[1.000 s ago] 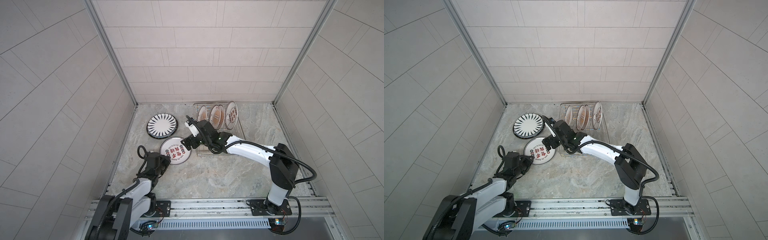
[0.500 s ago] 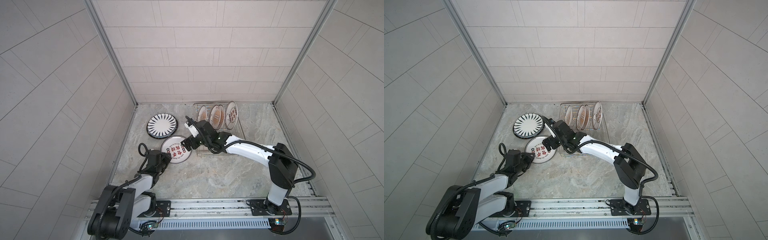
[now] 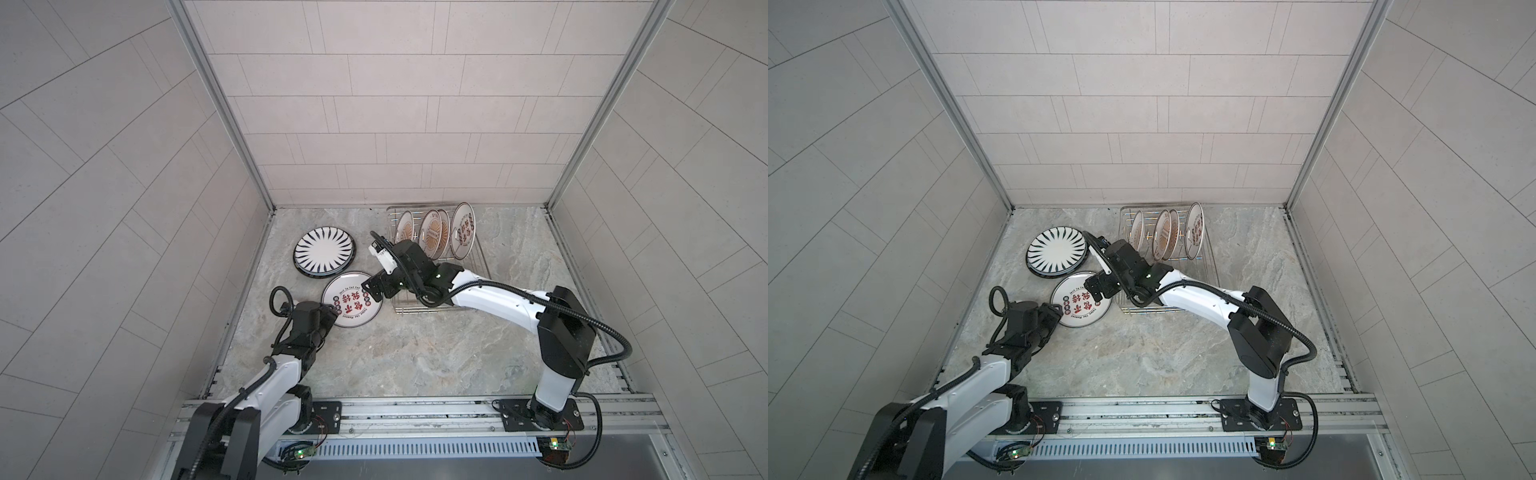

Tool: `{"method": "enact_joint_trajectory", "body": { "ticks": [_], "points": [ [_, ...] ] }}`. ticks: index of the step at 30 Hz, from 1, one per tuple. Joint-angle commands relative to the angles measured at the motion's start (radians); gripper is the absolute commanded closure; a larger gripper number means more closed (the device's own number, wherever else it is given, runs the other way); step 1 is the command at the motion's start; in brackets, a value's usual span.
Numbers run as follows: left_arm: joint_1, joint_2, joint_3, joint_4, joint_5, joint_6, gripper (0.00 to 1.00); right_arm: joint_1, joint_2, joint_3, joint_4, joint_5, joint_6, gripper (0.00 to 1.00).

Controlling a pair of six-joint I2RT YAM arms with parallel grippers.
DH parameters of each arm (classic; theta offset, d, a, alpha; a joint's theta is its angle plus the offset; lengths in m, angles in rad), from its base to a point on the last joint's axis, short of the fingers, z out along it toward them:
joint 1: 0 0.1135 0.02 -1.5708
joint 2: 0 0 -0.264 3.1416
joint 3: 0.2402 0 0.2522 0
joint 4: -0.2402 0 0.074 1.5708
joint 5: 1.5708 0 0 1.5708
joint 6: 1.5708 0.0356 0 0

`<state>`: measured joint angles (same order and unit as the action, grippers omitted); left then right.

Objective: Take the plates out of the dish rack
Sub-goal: 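Open the left gripper and withdraw both grippers from the plate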

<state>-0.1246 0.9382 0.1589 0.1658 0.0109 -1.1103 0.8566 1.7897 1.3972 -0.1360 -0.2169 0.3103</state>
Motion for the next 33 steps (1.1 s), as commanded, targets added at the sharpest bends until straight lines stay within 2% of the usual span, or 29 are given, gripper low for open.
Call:
{"method": "enact_joint_trajectory", "body": {
  "ticks": [1,4,7,11,15,18,21,23,25,30,33],
  "points": [
    [0.006,-0.095,0.004,-0.135,-0.088,0.029,0.28,0.005,-0.012,0.022,-0.022,0.020,-0.024,0.04],
    [0.004,-0.213,0.021,-0.236,-0.133,0.078,0.23,0.005,-0.034,0.019,-0.044,0.028,-0.062,0.04],
    [0.003,-0.325,0.035,-0.331,-0.177,0.100,0.13,0.005,-0.080,0.005,-0.059,0.080,-0.077,0.03],
    [-0.001,-0.456,0.033,-0.362,-0.168,0.131,0.01,0.005,-0.162,-0.064,-0.011,0.147,-0.083,0.01],
    [-0.019,-0.527,0.065,-0.317,-0.063,0.281,0.00,0.005,-0.242,-0.105,0.005,0.256,-0.108,0.01],
    [-0.062,-0.539,0.116,-0.332,-0.066,0.352,0.00,0.005,-0.300,-0.133,0.007,0.334,-0.137,0.01],
    [-0.122,-0.520,0.110,-0.216,-0.059,0.380,0.00,0.000,-0.362,-0.178,0.053,0.447,-0.153,0.00],
    [-0.154,-0.467,0.101,-0.099,-0.013,0.380,0.00,-0.019,-0.391,-0.199,0.086,0.471,-0.176,0.00],
    [-0.205,-0.393,0.126,-0.033,-0.017,0.416,0.00,-0.059,-0.405,-0.203,0.088,0.495,-0.160,0.00],
    [-0.373,-0.235,0.232,0.016,-0.170,0.519,0.00,-0.176,-0.421,-0.219,0.084,0.458,-0.124,0.00],
    [-0.428,-0.143,0.247,0.145,-0.122,0.553,0.00,-0.257,-0.404,-0.206,0.047,0.434,-0.077,0.00]
  ]
}}
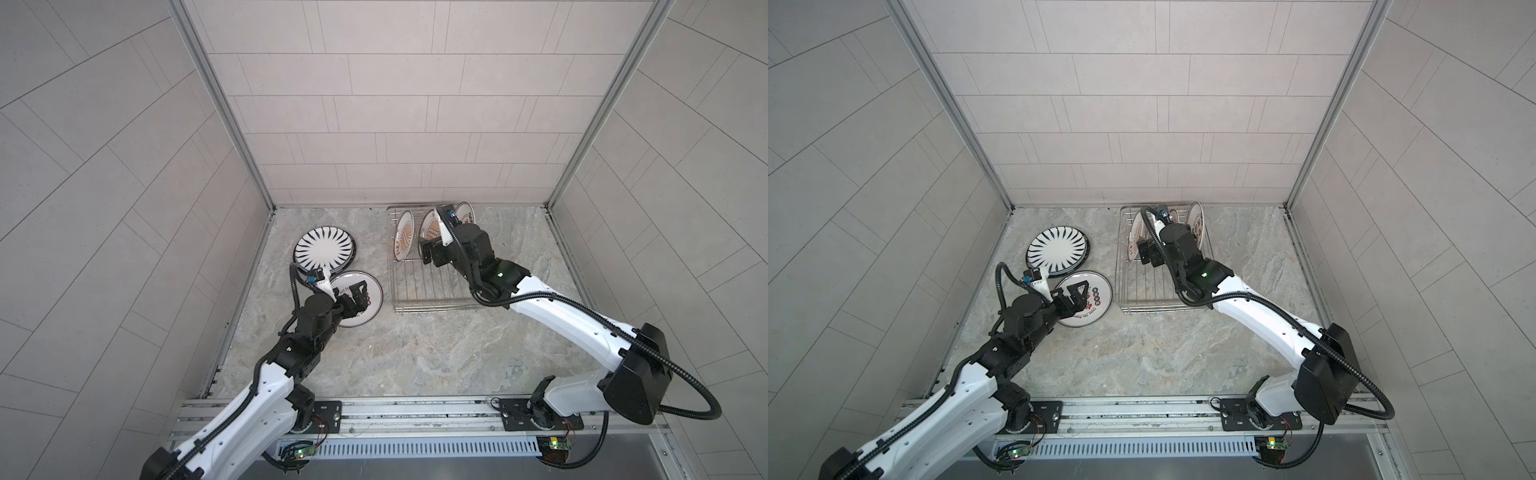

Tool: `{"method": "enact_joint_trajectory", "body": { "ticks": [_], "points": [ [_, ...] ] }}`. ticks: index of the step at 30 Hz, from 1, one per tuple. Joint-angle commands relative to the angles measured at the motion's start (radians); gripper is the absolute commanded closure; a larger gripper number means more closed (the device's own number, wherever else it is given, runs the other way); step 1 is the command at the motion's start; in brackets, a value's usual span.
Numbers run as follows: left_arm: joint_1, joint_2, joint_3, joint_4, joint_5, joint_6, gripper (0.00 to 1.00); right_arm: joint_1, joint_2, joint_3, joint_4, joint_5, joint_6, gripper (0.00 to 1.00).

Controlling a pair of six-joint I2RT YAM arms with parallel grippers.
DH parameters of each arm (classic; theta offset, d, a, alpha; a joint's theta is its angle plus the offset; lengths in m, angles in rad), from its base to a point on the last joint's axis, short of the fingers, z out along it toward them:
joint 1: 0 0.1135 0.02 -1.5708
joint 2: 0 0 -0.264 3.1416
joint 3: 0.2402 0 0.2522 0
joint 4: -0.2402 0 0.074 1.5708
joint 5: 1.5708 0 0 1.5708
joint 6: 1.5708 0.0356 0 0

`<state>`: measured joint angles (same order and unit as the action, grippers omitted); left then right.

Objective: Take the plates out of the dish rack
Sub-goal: 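Open the left gripper and withdraw both grippers from the plate, then move both grippers to the orange sunburst plate in the rack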

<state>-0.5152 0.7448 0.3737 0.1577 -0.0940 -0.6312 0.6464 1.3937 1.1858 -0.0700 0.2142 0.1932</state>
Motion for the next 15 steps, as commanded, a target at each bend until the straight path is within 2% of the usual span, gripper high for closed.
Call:
{"method": "enact_joint_trajectory", "body": {
  "ticks": [1,4,5,8,15],
  "points": [
    [-0.044,0.083,0.038,0.194,0.019,0.085,0.00,-0.077,0.002,0.020,-0.045,-0.010,0.060,0.00],
    [-0.056,0.167,0.073,0.292,0.116,0.114,0.00,-0.167,0.034,0.076,-0.134,-0.067,0.113,0.00],
    [-0.058,0.195,0.085,0.322,0.152,0.120,0.00,-0.184,0.047,0.093,-0.158,-0.054,0.106,0.00],
    [-0.058,0.278,0.100,0.427,0.191,0.082,0.00,-0.211,0.094,0.150,-0.227,0.010,0.091,0.00],
    [-0.061,0.369,0.144,0.502,0.262,0.071,0.00,-0.282,0.216,0.250,-0.295,0.017,0.133,0.01]
  ]
}}
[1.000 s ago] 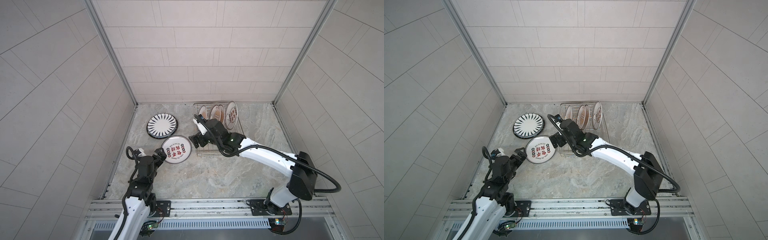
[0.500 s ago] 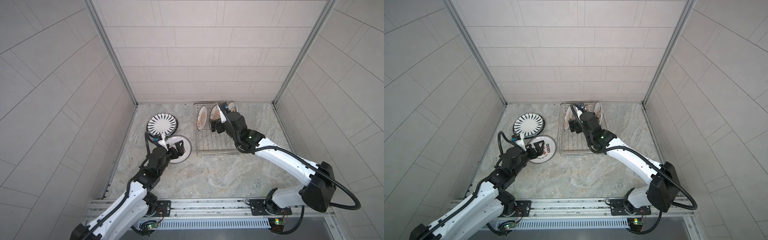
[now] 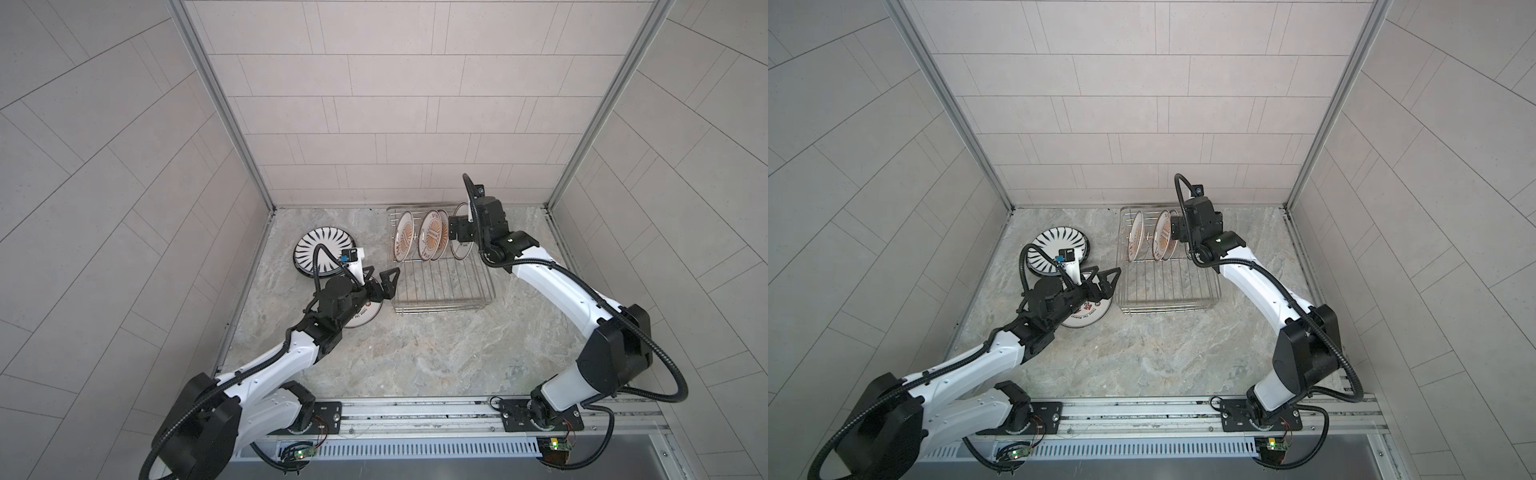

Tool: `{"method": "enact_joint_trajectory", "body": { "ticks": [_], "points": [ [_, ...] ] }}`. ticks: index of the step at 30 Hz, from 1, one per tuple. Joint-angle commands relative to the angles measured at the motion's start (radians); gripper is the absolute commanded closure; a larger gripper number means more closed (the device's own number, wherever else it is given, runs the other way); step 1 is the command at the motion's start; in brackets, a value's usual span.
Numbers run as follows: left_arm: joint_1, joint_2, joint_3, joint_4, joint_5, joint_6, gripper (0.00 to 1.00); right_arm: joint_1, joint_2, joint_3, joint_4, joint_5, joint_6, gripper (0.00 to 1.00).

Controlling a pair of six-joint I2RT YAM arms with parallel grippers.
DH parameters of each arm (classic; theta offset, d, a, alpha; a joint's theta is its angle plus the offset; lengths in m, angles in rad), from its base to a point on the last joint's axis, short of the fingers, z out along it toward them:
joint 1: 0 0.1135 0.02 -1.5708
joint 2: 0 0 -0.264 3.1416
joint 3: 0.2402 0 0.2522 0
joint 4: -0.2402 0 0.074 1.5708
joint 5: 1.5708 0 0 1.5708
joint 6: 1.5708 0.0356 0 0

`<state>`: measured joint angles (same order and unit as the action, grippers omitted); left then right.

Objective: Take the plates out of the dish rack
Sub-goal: 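Move both grippers to the orange sunburst plate in the rack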

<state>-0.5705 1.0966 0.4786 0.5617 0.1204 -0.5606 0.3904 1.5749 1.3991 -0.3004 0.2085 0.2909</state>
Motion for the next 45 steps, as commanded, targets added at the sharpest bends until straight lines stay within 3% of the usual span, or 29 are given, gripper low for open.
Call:
{"method": "enact_joint_trajectory", "body": {
  "ticks": [1,5,9,13,21,39,45],
  "points": [
    [-0.008,0.028,0.048,0.098,0.050,-0.002,0.00,-0.033,0.049,0.049,-0.070,0.024,0.035,0.02],
    [-0.023,0.075,0.078,0.090,0.066,-0.006,0.00,-0.051,0.125,0.111,-0.093,0.018,0.032,0.12],
    [-0.032,0.114,0.087,0.104,0.058,-0.011,0.00,-0.053,0.193,0.175,-0.127,0.065,0.024,0.41],
    [-0.037,0.147,0.091,0.127,0.073,-0.023,0.00,-0.052,0.256,0.234,-0.166,0.129,0.028,0.44],
    [-0.036,0.169,0.078,0.154,0.067,-0.029,0.00,-0.058,0.347,0.307,-0.185,0.127,0.034,0.71],
    [-0.036,0.097,0.019,0.116,-0.018,-0.036,0.00,-0.062,0.397,0.353,-0.204,0.207,0.012,0.94],
    [-0.037,0.092,-0.002,0.141,-0.043,-0.048,0.00,-0.062,0.391,0.377,-0.208,0.213,-0.013,0.94]
  ]
}}
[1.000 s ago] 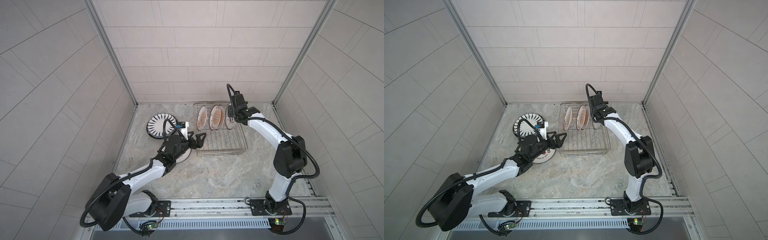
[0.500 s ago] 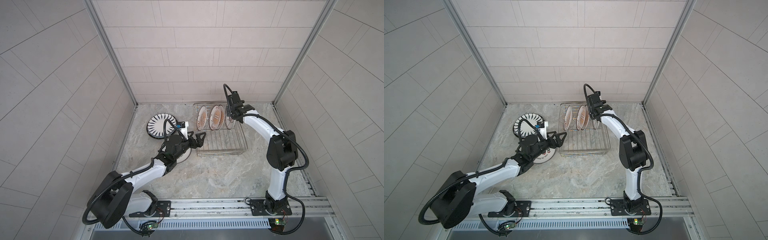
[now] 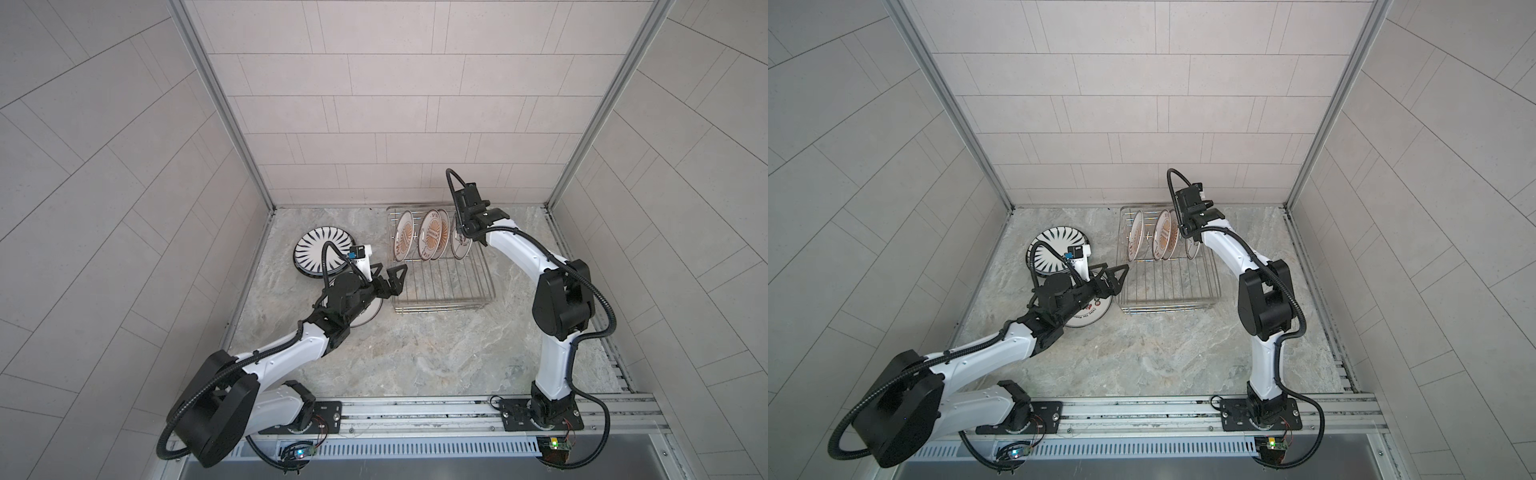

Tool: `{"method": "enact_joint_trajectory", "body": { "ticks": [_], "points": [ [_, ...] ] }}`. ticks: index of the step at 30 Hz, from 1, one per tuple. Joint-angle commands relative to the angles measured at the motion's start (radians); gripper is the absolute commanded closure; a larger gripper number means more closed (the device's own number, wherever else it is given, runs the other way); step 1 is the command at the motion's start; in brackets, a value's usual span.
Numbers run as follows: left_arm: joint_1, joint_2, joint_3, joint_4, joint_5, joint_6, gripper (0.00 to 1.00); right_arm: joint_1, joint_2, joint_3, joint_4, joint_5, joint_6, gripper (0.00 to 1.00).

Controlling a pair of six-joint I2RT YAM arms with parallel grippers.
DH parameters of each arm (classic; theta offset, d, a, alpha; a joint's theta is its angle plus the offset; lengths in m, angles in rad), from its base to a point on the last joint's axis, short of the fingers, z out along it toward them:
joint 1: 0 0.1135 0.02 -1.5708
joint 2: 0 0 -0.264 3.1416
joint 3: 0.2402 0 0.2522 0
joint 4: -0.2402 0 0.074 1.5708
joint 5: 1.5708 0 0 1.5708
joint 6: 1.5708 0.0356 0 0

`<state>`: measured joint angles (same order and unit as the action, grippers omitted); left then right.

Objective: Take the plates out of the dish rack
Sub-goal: 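Move both grippers to the orange sunburst plate in the rack, then grasp the sunburst plate rim with the right gripper and lift it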

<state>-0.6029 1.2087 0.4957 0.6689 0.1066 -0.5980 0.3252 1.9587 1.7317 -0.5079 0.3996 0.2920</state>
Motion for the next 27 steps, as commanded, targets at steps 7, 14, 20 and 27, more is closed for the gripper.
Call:
{"method": "enact_joint_trajectory", "body": {
  "ticks": [7,14,20,27],
  "points": [
    [-0.003,-0.031,-0.038,0.056,-0.040,-0.020,0.00,0.014,-0.057,0.033,0.015,0.054,-0.045,0.98],
    [-0.004,-0.091,-0.086,0.069,-0.096,-0.028,0.00,0.042,-0.155,-0.055,0.082,0.127,-0.070,0.98],
    [-0.004,-0.142,-0.101,0.051,-0.091,-0.029,0.00,0.044,-0.245,-0.110,0.100,0.133,-0.076,0.99],
    [-0.003,-0.190,-0.116,0.048,-0.048,-0.029,0.00,0.049,-0.406,-0.227,0.135,0.121,-0.052,0.99]
  ]
}}
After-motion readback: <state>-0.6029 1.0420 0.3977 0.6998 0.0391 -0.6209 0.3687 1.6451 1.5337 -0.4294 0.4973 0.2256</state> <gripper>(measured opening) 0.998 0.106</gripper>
